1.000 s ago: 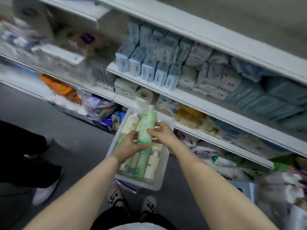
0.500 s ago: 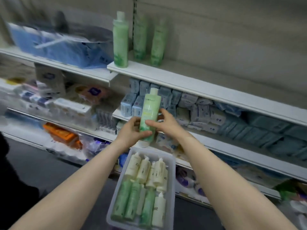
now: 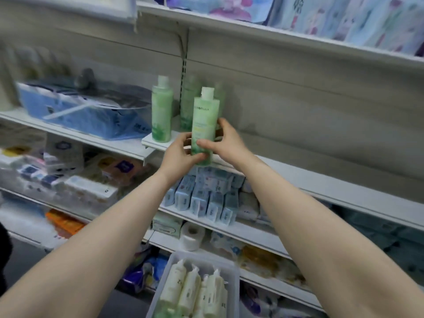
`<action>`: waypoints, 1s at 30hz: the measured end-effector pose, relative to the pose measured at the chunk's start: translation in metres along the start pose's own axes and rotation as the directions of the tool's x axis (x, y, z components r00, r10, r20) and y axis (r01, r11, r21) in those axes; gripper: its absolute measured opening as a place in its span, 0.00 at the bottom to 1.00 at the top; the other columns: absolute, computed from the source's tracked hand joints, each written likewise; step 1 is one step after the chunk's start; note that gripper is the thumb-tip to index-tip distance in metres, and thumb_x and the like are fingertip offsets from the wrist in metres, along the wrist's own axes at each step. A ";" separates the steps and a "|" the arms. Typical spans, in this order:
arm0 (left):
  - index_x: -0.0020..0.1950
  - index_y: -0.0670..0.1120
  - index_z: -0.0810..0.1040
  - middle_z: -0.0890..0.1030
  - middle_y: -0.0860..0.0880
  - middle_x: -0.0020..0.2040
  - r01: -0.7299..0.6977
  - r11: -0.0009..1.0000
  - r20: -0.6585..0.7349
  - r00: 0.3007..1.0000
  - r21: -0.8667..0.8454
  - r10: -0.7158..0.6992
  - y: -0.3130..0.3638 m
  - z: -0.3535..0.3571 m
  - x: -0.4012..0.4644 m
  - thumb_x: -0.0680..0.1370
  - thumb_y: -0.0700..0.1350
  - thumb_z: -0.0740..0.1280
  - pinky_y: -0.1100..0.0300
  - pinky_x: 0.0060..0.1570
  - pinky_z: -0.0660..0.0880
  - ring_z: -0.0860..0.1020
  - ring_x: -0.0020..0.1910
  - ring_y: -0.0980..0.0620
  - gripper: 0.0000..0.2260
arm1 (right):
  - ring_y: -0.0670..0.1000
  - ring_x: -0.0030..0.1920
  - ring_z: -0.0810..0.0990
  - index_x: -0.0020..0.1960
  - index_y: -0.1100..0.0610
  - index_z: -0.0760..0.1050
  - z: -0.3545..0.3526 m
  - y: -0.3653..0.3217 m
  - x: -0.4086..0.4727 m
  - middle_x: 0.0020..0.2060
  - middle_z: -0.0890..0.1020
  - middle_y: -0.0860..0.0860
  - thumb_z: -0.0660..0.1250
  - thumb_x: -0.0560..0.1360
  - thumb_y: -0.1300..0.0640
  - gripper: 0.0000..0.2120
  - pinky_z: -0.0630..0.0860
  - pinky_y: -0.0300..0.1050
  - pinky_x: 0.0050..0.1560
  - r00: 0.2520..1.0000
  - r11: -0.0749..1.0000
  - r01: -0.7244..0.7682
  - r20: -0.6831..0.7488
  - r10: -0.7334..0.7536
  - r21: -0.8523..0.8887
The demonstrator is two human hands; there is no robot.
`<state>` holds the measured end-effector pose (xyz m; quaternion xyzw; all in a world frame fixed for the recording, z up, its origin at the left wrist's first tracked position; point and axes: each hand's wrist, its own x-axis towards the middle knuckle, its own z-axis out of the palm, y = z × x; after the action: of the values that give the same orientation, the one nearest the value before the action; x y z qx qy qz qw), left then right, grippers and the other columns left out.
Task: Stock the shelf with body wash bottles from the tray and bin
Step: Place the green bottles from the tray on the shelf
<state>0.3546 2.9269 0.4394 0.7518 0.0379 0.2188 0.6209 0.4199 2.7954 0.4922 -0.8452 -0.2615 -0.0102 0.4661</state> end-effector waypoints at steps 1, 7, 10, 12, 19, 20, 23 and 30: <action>0.66 0.46 0.72 0.81 0.50 0.58 -0.006 1.000 -0.007 1.000 -0.001 0.006 0.000 0.000 0.008 0.71 0.39 0.76 0.51 0.56 0.79 0.82 0.53 0.53 0.26 | 0.51 0.59 0.79 0.73 0.51 0.66 0.002 0.000 0.008 0.61 0.80 0.49 0.80 0.64 0.46 0.42 0.77 0.56 0.62 1.000 1.000 0.000 -0.012 0.000 0.002; 0.68 0.47 0.71 0.80 0.52 0.60 0.013 0.995 -0.073 0.997 0.096 -0.006 -0.013 0.000 0.044 0.71 0.39 0.76 0.50 0.57 0.79 0.80 0.55 0.54 0.27 | 0.48 0.56 0.78 0.74 0.50 0.65 0.013 0.010 0.044 0.61 0.80 0.49 0.79 0.68 0.53 0.39 0.76 0.46 0.58 1.000 1.000 0.011 -0.022 -0.011 0.013; 0.68 0.49 0.71 0.80 0.53 0.59 0.031 0.987 -0.102 0.995 0.160 -0.014 -0.023 -0.003 0.056 0.70 0.41 0.76 0.48 0.57 0.78 0.80 0.55 0.54 0.28 | 0.46 0.55 0.76 0.75 0.50 0.64 0.021 0.018 0.055 0.63 0.80 0.50 0.79 0.69 0.54 0.39 0.72 0.41 0.54 1.000 0.999 -0.007 -0.014 0.008 0.047; 0.68 0.51 0.71 0.81 0.53 0.58 0.033 0.981 -0.111 0.994 0.191 -0.012 -0.028 -0.004 0.064 0.70 0.42 0.76 0.48 0.57 0.79 0.80 0.55 0.53 0.28 | 0.46 0.55 0.76 0.75 0.50 0.64 0.024 0.021 0.063 0.63 0.80 0.50 0.79 0.69 0.54 0.40 0.71 0.40 0.55 1.000 0.998 -0.013 -0.023 0.014 0.054; 0.66 0.52 0.71 0.81 0.53 0.57 0.033 0.965 -0.173 0.985 0.260 0.013 -0.036 -0.002 0.087 0.72 0.44 0.75 0.49 0.58 0.77 0.79 0.55 0.53 0.25 | 0.51 0.61 0.79 0.68 0.56 0.72 0.037 0.028 0.088 0.62 0.81 0.51 0.79 0.69 0.53 0.31 0.73 0.42 0.59 0.997 0.996 -0.051 -0.047 0.054 0.066; 0.67 0.51 0.71 0.81 0.52 0.58 0.037 0.961 -0.180 0.983 0.274 0.013 -0.035 -0.001 0.089 0.72 0.43 0.75 0.49 0.58 0.77 0.79 0.55 0.52 0.25 | 0.51 0.61 0.80 0.67 0.56 0.73 0.040 0.030 0.092 0.61 0.81 0.52 0.79 0.69 0.52 0.30 0.75 0.44 0.61 0.997 0.996 -0.057 -0.049 0.061 0.067; 0.68 0.50 0.70 0.80 0.50 0.59 0.038 0.947 -0.203 0.979 0.319 0.029 -0.038 0.000 0.094 0.73 0.43 0.74 0.51 0.58 0.76 0.78 0.57 0.50 0.26 | 0.53 0.59 0.81 0.65 0.57 0.74 0.046 0.032 0.100 0.61 0.82 0.53 0.79 0.69 0.51 0.28 0.77 0.49 0.62 0.996 0.995 -0.073 -0.050 0.077 0.064; 0.69 0.50 0.69 0.80 0.50 0.60 0.039 0.942 -0.213 0.976 0.334 0.035 -0.041 0.000 0.096 0.73 0.41 0.72 0.52 0.59 0.75 0.78 0.57 0.51 0.26 | 0.52 0.58 0.81 0.65 0.57 0.74 0.048 0.035 0.103 0.60 0.82 0.53 0.78 0.70 0.50 0.26 0.77 0.45 0.58 0.995 0.992 -0.089 -0.037 0.092 0.091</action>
<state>0.4502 2.9676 0.4273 0.8185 0.1426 0.2888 0.4758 0.5134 2.8630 0.4642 -0.8342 -0.2133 0.0051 0.5085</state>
